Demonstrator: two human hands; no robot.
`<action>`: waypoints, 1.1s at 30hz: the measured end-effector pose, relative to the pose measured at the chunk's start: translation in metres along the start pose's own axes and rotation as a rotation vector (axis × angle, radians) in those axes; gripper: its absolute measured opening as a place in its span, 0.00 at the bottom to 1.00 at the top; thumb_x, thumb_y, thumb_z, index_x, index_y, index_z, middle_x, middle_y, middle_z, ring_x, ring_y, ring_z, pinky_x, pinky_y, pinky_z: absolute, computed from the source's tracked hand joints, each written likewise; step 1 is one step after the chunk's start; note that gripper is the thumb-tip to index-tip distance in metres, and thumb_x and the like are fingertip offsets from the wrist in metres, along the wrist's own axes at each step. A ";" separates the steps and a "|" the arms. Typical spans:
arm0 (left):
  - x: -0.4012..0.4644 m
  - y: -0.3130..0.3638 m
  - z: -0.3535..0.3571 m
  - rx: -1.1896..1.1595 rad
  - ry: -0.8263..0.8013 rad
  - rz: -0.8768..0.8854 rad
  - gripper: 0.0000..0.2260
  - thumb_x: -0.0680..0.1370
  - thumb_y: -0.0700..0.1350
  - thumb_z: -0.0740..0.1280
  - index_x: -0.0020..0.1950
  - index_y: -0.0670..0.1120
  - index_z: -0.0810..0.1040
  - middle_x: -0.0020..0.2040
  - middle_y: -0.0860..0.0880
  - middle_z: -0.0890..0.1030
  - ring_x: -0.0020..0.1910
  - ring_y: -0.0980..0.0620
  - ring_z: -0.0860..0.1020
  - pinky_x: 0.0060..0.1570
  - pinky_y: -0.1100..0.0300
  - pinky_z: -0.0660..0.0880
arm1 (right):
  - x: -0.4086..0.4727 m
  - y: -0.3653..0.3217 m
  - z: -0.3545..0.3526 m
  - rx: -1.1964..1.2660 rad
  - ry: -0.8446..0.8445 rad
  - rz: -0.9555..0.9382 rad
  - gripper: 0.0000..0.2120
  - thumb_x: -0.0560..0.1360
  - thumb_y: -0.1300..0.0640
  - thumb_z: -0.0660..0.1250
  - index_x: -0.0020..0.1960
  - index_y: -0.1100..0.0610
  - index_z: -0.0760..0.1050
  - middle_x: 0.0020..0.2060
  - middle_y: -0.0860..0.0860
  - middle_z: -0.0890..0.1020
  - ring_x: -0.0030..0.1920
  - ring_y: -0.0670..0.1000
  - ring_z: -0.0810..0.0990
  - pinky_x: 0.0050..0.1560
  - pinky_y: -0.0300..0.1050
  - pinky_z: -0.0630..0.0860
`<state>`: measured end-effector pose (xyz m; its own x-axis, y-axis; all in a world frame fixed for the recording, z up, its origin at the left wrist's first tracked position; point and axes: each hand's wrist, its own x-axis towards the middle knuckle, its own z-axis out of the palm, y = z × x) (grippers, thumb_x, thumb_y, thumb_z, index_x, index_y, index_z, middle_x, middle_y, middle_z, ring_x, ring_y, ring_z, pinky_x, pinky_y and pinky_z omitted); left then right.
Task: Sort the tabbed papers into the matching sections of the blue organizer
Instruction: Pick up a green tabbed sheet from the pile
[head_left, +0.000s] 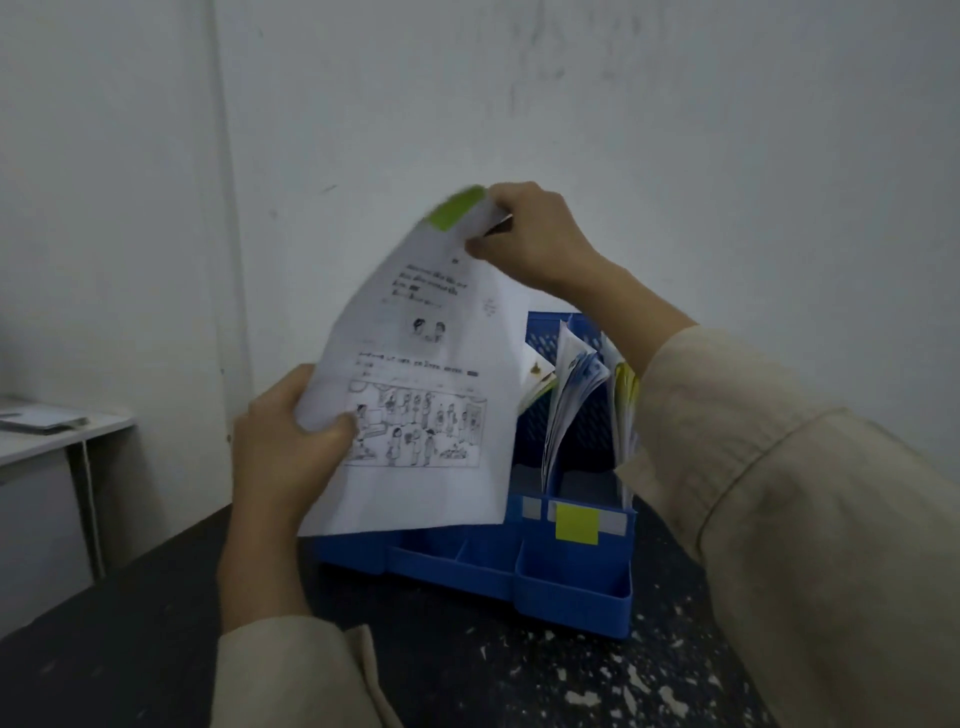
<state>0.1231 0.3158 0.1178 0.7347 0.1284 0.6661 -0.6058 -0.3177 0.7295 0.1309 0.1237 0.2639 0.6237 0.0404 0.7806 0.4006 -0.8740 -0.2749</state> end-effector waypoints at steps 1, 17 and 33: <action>0.001 0.003 0.001 0.004 -0.033 0.019 0.16 0.73 0.33 0.66 0.43 0.56 0.75 0.38 0.61 0.75 0.33 0.72 0.74 0.28 0.78 0.68 | 0.001 0.007 -0.002 0.028 0.032 0.035 0.11 0.72 0.63 0.66 0.51 0.67 0.77 0.49 0.60 0.81 0.51 0.57 0.79 0.54 0.53 0.74; 0.010 0.012 0.003 0.031 0.399 0.365 0.09 0.77 0.40 0.66 0.56 0.45 0.81 0.46 0.54 0.80 0.42 0.57 0.78 0.40 0.74 0.72 | -0.013 0.031 0.011 0.590 -0.032 0.403 0.25 0.75 0.62 0.66 0.69 0.67 0.63 0.65 0.62 0.72 0.62 0.59 0.75 0.58 0.55 0.76; 0.013 0.010 0.043 0.062 0.199 0.413 0.09 0.78 0.39 0.65 0.53 0.49 0.82 0.34 0.51 0.79 0.31 0.58 0.72 0.30 0.74 0.66 | -0.066 0.048 0.059 -0.731 -0.737 -0.018 0.28 0.80 0.40 0.52 0.77 0.43 0.46 0.75 0.54 0.58 0.74 0.57 0.54 0.72 0.53 0.52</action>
<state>0.1393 0.2737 0.1273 0.3593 0.1557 0.9201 -0.8114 -0.4349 0.3904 0.1483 0.1079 0.1662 0.9760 0.1275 0.1766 0.0626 -0.9407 0.3334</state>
